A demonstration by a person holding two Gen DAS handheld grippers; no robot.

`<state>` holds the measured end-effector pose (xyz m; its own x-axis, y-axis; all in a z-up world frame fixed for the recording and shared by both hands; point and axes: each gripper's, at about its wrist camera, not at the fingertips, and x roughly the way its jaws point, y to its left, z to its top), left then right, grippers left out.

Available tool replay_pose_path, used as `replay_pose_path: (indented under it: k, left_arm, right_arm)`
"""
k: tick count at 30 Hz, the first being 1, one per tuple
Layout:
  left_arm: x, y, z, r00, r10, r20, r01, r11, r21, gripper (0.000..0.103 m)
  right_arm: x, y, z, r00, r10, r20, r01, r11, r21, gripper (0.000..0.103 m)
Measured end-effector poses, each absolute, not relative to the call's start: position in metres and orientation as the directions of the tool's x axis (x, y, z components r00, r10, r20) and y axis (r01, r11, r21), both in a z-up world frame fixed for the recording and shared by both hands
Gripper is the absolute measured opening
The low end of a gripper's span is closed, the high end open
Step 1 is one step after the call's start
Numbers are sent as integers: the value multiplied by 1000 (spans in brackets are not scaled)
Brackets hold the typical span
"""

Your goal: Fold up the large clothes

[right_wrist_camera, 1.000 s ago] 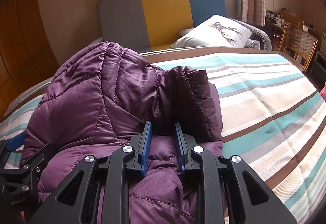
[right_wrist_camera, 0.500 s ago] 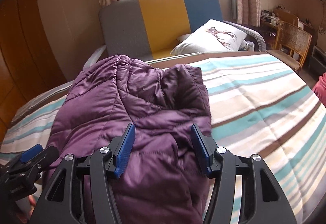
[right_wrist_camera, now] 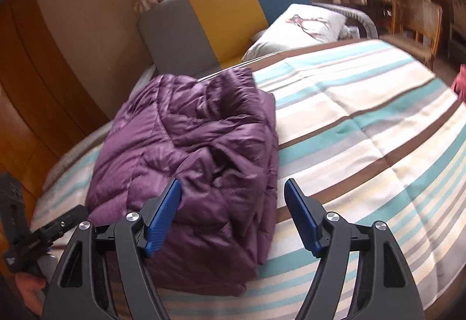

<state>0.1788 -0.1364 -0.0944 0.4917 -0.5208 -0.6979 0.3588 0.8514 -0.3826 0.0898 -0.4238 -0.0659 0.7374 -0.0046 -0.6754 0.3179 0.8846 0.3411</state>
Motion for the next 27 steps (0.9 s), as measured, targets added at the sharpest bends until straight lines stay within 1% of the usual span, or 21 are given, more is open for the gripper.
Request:
replay_pose_path:
  k: [3, 5, 7, 10, 14, 17, 20, 23, 24, 27]
  left_arm:
    - [193, -134, -96, 469, -538, -701, 322, 843, -431, 101]
    - [205, -134, -98, 450, -544, -708, 297, 839, -456, 101]
    - [212, -138, -101, 429, -546, -720, 292, 838, -461, 101]
    - [219, -147, -100, 416, -531, -738, 311, 846, -433, 101]
    - [227, -161, -99, 403, -512, -758, 360, 850, -383, 101]
    - [230, -167, -102, 381, -530, -758, 381, 837, -393, 101]
    - [232, -167, -107, 354, -563, -747, 386, 816, -431, 101]
    - [234, -169, -116, 306, -606, -734, 384, 784, -487, 101]
    - [233, -171, -119, 288, -620, -730, 387, 772, -504, 101]
    - [229, -176, -120, 295, -615, -731, 410, 773, -485, 101]
  right_arm:
    - [99, -438, -70, 736, 34, -676, 332, 853, 404, 73]
    - [111, -448, -77, 729, 95, -678, 329, 819, 470, 73]
    - [120, -455, -83, 717, 124, -686, 342, 795, 502, 73]
    - [133, -462, -95, 702, 168, -692, 356, 758, 546, 73]
    - [148, -467, -109, 672, 204, -712, 366, 744, 559, 73]
    - [153, -470, -120, 659, 233, -715, 365, 733, 574, 73]
    - [157, -471, -129, 656, 251, -712, 351, 734, 582, 73]
    - [159, -468, -130, 660, 248, -709, 328, 754, 569, 66]
    - [160, -466, -130, 660, 249, -709, 321, 761, 565, 62]
    - [158, -464, -127, 667, 260, -698, 298, 766, 570, 52]
